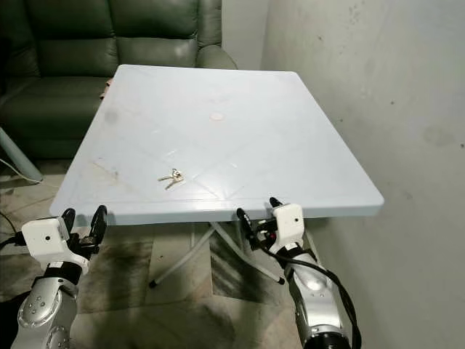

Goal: Hang keys on a hook

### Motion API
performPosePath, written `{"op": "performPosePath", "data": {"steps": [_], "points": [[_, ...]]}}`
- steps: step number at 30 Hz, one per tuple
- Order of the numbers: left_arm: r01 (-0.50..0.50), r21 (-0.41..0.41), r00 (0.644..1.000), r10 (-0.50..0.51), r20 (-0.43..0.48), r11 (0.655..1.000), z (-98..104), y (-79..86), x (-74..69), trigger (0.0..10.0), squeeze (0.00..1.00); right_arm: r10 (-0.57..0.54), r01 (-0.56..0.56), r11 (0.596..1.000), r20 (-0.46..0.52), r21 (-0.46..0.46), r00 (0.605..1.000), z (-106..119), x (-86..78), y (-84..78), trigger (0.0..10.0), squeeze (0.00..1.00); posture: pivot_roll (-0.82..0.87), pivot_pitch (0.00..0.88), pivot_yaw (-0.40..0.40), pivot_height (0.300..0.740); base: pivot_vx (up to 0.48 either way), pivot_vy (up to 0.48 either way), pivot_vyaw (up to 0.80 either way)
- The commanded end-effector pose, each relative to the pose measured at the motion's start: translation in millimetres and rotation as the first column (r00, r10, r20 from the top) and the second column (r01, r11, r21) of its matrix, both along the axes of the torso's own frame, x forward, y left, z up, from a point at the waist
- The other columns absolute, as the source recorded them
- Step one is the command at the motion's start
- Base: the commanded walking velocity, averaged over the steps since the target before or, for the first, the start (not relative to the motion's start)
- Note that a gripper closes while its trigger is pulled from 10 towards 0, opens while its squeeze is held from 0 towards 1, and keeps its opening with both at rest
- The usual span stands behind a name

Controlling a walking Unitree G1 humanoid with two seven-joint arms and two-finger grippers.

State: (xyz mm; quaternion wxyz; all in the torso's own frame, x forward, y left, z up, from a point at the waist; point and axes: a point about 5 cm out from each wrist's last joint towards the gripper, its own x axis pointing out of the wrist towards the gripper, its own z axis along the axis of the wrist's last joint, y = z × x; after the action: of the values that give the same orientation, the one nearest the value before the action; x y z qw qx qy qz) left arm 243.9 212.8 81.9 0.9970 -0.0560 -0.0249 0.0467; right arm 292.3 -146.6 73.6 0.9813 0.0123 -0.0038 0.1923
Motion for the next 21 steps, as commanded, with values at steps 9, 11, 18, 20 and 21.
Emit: {"op": "performPosePath", "data": {"steps": [9, 11, 18, 20, 21], "points": [[-0.038, -0.026, 0.999, 0.038, 0.000, 0.999, 1.9, 6.2, -0.7, 10.0, 0.00, -0.002, 0.001, 1.000, 0.033, 0.013, 0.999, 13.9, 5.7, -0.7, 10.0, 0.00, -0.05, 0.000, -0.054, 0.732, 0.000, 0.449, 0.00], [-0.041, -0.024, 0.999, 0.041, 0.002, 0.999, 2.3, 6.6, -0.9, 10.0, 0.00, -0.001, 0.000, 1.000, 0.031, 0.012, 1.000, 14.1, 5.4, -1.0, 10.0, 0.00, -0.05, 0.000, -0.057, 0.732, 0.000, 0.480, 0.00], [-0.049, -0.023, 0.999, 0.049, -0.001, 0.999, 2.7, 7.4, -0.6, 10.0, 0.00, 0.001, -0.001, 1.000, 0.023, 0.010, 1.000, 14.2, 4.2, -1.8, 10.0, 0.00, -0.05, 0.000, -0.057, 0.732, 0.000, 0.480, 0.00], [-0.049, -0.024, 0.999, 0.049, -0.001, 0.999, 2.8, 7.4, -0.4, 10.0, 0.00, 0.002, -0.002, 1.000, 0.023, 0.010, 1.000, 14.3, 4.0, -1.8, 10.0, 0.00, -0.05, 0.000, -0.057, 0.732, 0.000, 0.480, 0.00], [-0.049, -0.024, 0.999, 0.049, 0.000, 0.999, 2.8, 7.4, -0.3, 10.0, 0.00, 0.003, -0.003, 1.000, 0.022, 0.011, 1.000, 14.3, 3.8, -1.8, 10.0, 0.00, -0.05, 0.000, -0.057, 0.732, 0.000, 0.480, 0.00]]}}
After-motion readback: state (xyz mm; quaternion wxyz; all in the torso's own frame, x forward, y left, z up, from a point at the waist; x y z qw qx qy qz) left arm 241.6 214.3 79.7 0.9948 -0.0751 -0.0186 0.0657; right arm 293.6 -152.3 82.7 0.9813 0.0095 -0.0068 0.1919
